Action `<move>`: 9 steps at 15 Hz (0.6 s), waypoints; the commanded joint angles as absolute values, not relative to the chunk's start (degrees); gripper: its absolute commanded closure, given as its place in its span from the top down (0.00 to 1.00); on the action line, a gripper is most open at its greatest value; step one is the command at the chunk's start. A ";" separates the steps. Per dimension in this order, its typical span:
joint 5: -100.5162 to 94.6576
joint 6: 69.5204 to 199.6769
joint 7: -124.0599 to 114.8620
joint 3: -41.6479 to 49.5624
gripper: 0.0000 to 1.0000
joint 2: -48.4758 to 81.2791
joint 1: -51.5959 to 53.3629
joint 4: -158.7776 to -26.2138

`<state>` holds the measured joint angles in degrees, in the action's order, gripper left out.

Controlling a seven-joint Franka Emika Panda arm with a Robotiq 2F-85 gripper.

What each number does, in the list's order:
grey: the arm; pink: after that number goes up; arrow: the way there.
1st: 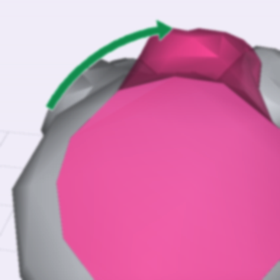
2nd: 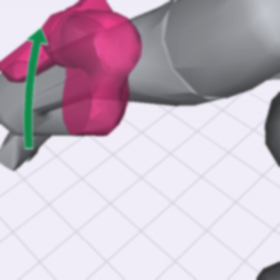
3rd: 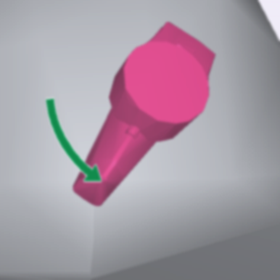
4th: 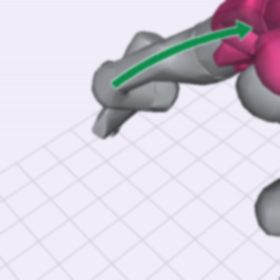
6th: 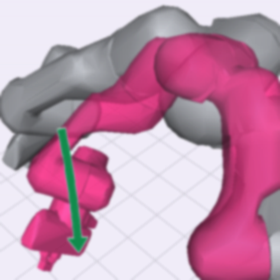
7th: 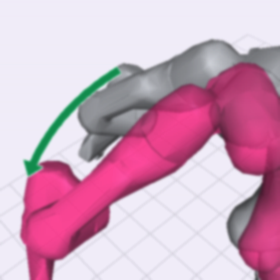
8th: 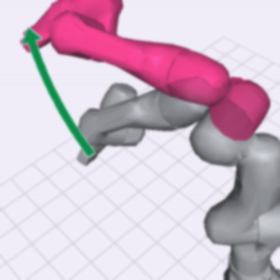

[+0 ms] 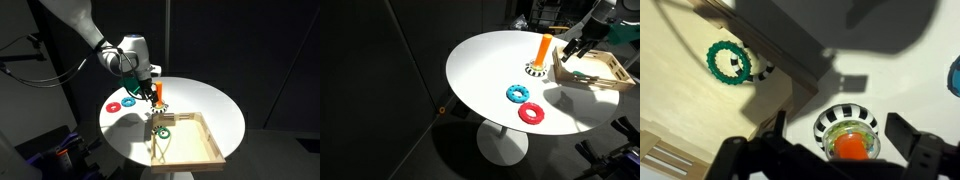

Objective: Put the clear ring in the box

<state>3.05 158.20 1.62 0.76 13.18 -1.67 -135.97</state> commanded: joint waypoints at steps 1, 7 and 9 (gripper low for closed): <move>5.38 162.54 2.55 -0.87 1.00 18.18 -2.33 -133.56; 4.85 168.32 2.14 -2.56 1.00 24.46 -2.39 -130.00; 4.82 168.58 2.06 -2.84 1.00 26.09 -2.56 -128.37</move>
